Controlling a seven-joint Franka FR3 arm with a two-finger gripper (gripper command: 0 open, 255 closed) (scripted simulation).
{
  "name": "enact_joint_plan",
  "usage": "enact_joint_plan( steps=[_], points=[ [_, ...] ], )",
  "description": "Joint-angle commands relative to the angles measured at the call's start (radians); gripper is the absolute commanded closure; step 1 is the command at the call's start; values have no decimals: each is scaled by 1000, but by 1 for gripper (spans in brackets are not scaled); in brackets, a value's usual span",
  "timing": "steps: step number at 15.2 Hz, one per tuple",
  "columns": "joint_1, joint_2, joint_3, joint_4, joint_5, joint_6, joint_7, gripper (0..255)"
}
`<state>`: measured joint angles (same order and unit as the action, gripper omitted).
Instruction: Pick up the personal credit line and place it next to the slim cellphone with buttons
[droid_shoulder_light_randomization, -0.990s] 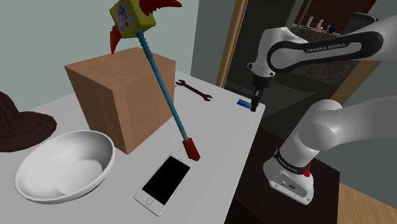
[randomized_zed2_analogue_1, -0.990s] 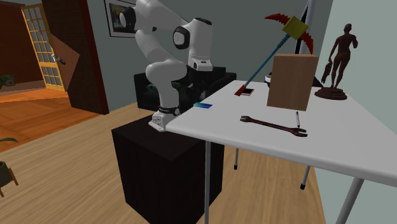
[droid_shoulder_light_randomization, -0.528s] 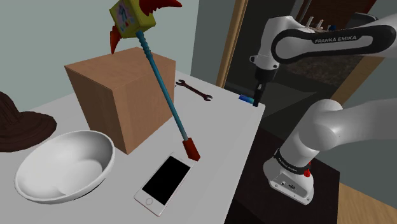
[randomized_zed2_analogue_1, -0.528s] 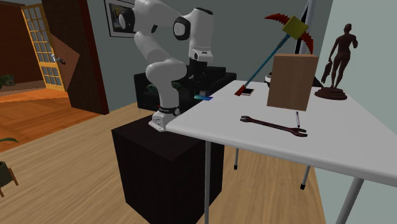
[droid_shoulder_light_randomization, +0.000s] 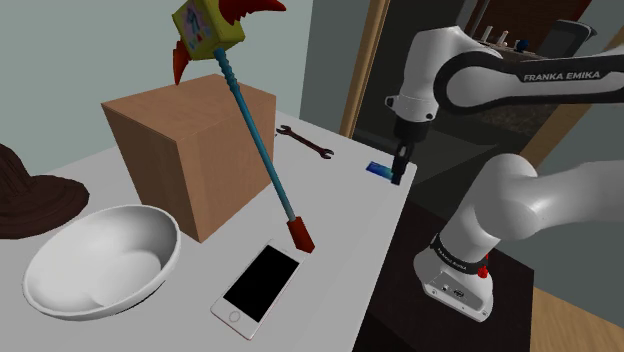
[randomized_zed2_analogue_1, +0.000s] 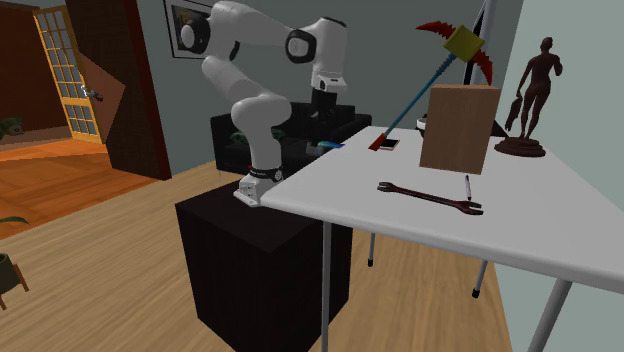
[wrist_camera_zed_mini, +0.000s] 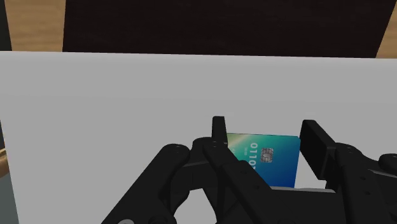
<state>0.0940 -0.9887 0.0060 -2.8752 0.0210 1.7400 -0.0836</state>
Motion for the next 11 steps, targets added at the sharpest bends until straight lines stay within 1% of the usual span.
enact_joint_plan(
  steps=[1,7,11],
  points=[
    [49,1,60,-1,64,4,65,255],
    [173,40,217,29,222,25,231,255],
    [234,107,320,77,314,58,334,255]
  ],
)
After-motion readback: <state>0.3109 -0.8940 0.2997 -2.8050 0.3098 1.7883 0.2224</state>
